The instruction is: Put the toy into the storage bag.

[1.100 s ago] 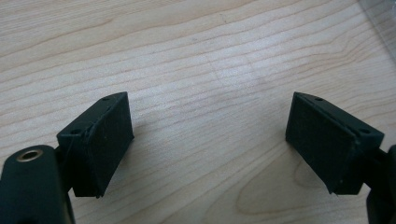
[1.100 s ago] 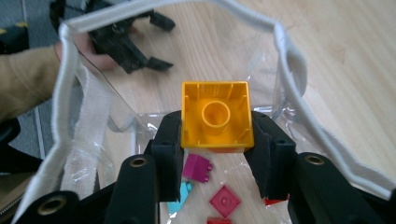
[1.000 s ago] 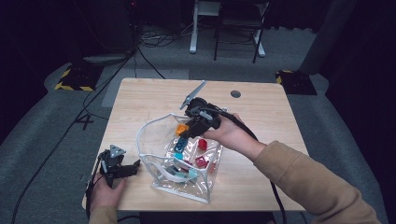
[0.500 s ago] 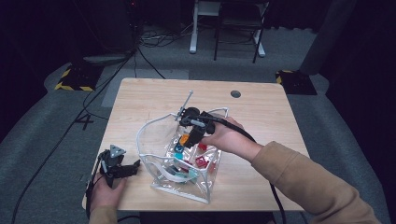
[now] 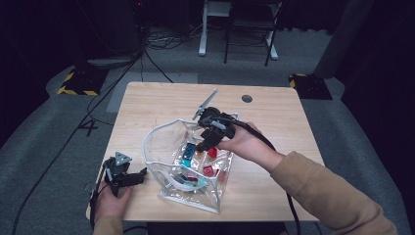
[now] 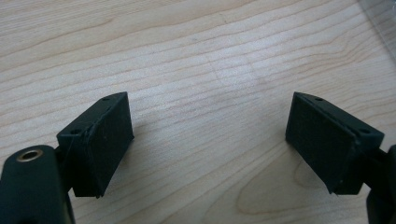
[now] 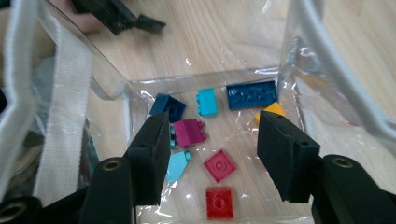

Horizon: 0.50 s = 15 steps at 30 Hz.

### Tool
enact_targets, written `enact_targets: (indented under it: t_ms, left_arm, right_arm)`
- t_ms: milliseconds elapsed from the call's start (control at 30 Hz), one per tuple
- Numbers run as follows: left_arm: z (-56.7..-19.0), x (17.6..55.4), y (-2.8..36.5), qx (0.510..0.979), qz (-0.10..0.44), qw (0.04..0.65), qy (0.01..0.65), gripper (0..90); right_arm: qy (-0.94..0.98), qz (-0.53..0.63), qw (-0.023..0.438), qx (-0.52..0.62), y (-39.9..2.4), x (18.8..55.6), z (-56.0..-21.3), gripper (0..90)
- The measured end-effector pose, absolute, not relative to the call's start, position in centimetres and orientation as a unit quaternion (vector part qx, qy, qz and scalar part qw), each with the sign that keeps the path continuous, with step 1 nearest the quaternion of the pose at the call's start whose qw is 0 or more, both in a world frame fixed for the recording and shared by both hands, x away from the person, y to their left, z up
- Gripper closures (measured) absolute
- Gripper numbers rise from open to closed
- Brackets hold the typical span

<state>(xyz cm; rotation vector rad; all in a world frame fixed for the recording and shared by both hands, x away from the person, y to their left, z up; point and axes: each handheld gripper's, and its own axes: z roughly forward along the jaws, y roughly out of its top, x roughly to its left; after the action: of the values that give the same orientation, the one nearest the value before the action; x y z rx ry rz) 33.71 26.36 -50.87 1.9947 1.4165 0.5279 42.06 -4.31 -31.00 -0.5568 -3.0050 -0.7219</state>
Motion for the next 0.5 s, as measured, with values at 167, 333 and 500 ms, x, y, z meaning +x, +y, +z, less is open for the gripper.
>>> enact_targets:
  t_ms: [167, 333, 500]
  left_arm:
    - [-50.9, 33.7, 26.4, 0.757, 0.200, 0.314, 0.537, 15.1]
    - [-50.9, 33.7, 26.4, 0.757, 0.200, 0.313, 0.538, 15.2]
    - [-50.9, 33.7, 26.4, 0.756, 0.200, 0.313, 0.538, 15.2]
  right_arm:
    - [-0.942, -0.282, -0.020, -0.182, -7.2, 41.4, -29.6, 44.9]
    - [-0.923, -0.331, -0.035, -0.194, -10.7, 41.2, -28.5, 43.9]
    - [-0.905, -0.364, -0.061, -0.211, -14.1, 40.9, -27.8, 41.9]
